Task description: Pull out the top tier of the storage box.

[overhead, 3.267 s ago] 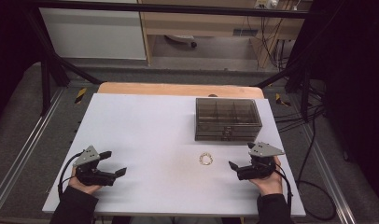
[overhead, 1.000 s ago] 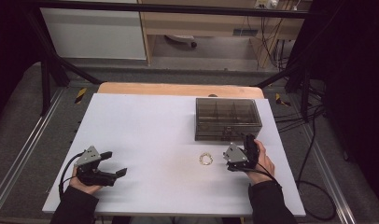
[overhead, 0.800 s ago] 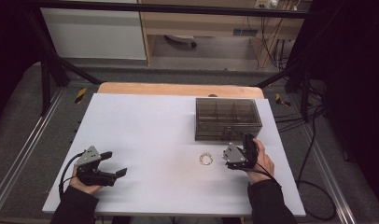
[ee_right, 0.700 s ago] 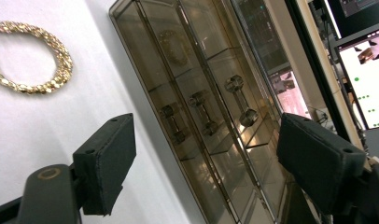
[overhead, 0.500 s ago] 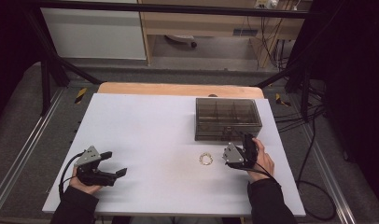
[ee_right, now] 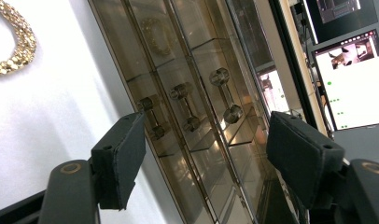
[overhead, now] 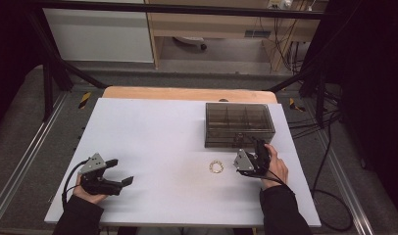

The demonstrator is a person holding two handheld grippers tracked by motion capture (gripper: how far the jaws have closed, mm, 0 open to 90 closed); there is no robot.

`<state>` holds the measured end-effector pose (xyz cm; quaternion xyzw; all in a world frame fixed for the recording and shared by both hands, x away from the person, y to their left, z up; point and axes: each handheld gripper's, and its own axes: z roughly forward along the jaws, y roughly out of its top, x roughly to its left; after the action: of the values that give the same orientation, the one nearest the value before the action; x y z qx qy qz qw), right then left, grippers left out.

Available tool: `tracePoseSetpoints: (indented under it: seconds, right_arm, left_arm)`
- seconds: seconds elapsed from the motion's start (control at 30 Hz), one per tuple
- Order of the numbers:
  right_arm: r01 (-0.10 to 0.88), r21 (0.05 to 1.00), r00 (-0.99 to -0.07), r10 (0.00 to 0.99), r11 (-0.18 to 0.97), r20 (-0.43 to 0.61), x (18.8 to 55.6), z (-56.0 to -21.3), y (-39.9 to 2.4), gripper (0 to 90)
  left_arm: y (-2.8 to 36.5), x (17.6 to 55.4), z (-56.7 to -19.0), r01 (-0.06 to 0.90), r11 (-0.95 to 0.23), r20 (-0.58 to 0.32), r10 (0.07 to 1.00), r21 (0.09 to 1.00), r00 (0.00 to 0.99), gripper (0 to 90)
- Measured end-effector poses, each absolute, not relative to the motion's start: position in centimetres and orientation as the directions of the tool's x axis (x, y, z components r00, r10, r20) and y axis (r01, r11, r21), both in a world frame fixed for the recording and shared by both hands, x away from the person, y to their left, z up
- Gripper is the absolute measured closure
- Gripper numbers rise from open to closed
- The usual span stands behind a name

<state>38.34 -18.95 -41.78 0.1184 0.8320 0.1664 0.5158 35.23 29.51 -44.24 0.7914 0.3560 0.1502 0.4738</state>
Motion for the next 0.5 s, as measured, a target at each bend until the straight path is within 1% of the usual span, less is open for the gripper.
tracePoseSetpoints:
  seconds: [0.1, 0.5]
  right_arm:
    - [0.019, 0.379, -0.429, 0.35, 0.925, -0.833, 38.34, -41.86, -18.91, 31.0]
    - [0.005, 0.35, -0.39, 0.324, 0.937, -0.862, 38.54, -42.16, -18.79, 36.9]
  left_arm:
    - [29.49, 35.24, -44.25, 0.421, -0.3, -0.099, 0.705, 0.856, 0.703, 4.3]
    - [29.47, 35.25, -44.28, 0.422, -0.3, -0.1, 0.704, 0.855, 0.703, 4.5]
